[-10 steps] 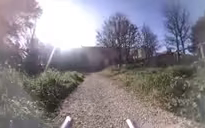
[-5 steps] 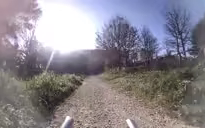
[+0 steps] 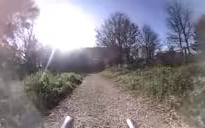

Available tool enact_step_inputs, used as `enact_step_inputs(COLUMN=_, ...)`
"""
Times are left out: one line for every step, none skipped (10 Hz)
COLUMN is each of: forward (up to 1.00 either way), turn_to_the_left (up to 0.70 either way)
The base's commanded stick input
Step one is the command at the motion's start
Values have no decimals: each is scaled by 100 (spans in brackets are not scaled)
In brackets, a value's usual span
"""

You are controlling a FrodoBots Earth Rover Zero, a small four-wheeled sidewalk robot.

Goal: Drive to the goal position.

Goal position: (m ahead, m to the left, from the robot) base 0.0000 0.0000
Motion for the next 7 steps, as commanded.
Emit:
enact_step_inputs(forward=50, turn_to_the_left=0)
enact_step_inputs(forward=50, turn_to_the_left=0)
enact_step_inputs(forward=50, turn_to_the_left=0)
enact_step_inputs(forward=50, turn_to_the_left=0)
enact_step_inputs(forward=50, turn_to_the_left=0)
enact_step_inputs(forward=50, turn_to_the_left=0)
enact_step_inputs(forward=50, turn_to_the_left=0)
